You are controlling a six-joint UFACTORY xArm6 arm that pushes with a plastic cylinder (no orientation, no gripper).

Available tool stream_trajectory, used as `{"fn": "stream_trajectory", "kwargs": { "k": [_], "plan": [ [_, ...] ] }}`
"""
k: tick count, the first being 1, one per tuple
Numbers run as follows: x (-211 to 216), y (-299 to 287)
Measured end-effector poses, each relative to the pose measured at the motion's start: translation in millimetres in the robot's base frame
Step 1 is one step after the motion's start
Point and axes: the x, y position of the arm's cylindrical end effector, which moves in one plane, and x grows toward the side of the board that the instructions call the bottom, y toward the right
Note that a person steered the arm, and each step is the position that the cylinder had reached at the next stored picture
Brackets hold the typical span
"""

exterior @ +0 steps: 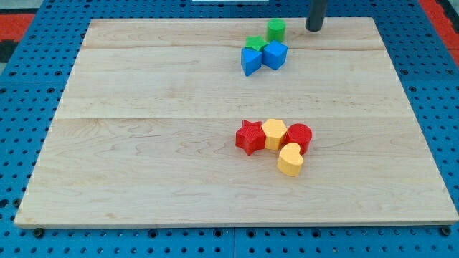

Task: Push the blue cube below blue triangle

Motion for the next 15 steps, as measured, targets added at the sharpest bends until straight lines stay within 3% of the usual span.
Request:
{"fn": "stream_trajectory", "kwargs": {
  "k": [1,3,5,7,9,11,15],
  "plan": [
    [1.0,-46.3],
    [1.1,-84.5],
    [28.6,-25.8],
    [85.6,-43.6],
    [50.9,-31.4],
    [54.4,-75.2],
    [48.1,-84.1]
  ]
}}
